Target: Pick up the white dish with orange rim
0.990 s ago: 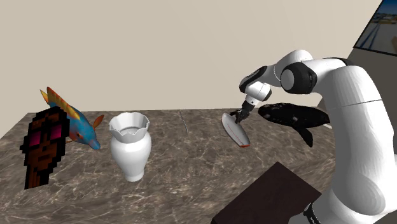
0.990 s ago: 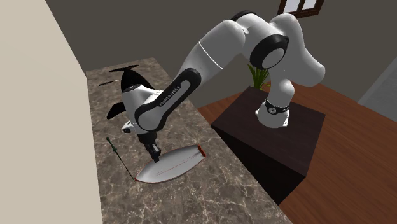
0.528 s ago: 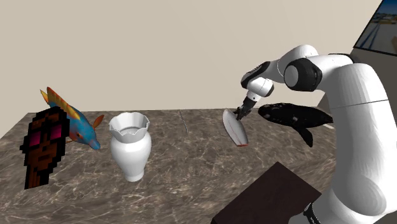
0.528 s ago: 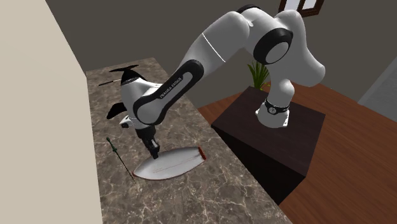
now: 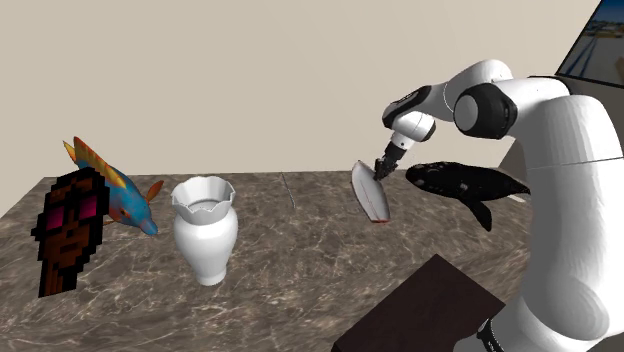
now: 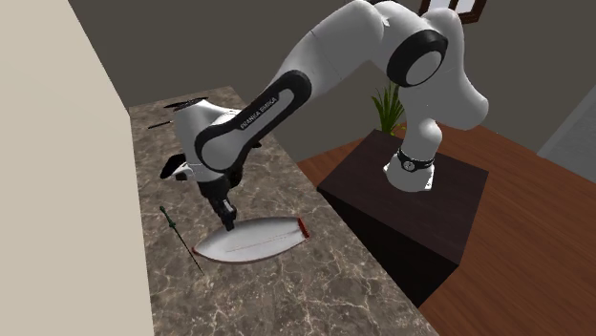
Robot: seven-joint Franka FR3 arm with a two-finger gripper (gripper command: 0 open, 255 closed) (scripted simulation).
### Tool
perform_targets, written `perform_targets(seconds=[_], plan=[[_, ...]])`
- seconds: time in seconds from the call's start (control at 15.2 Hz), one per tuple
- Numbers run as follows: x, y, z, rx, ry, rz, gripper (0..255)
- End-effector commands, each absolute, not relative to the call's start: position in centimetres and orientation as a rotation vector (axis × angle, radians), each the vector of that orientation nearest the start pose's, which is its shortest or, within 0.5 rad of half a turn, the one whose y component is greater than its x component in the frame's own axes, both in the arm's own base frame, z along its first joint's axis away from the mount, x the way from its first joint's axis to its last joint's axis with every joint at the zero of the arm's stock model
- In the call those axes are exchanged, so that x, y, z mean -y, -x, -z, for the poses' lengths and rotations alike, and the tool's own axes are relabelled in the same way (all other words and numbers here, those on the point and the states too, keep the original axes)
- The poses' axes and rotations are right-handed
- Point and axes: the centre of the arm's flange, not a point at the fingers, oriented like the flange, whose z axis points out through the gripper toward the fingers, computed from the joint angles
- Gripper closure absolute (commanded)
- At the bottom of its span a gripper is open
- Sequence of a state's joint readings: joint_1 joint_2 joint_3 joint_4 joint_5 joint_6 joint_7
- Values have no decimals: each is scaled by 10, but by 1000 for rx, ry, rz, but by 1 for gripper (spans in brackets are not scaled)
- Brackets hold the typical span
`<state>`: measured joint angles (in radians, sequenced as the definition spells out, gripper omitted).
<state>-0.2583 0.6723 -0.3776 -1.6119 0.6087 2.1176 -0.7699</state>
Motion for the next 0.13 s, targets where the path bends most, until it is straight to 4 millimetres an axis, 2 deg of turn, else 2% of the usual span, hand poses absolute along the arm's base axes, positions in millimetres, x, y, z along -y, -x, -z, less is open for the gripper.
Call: perform_targets(seconds=[0.0,0.07], plan=[[357,-581,-253,-218,2867,143,255],[357,-581,-253,-218,2867,143,255]])
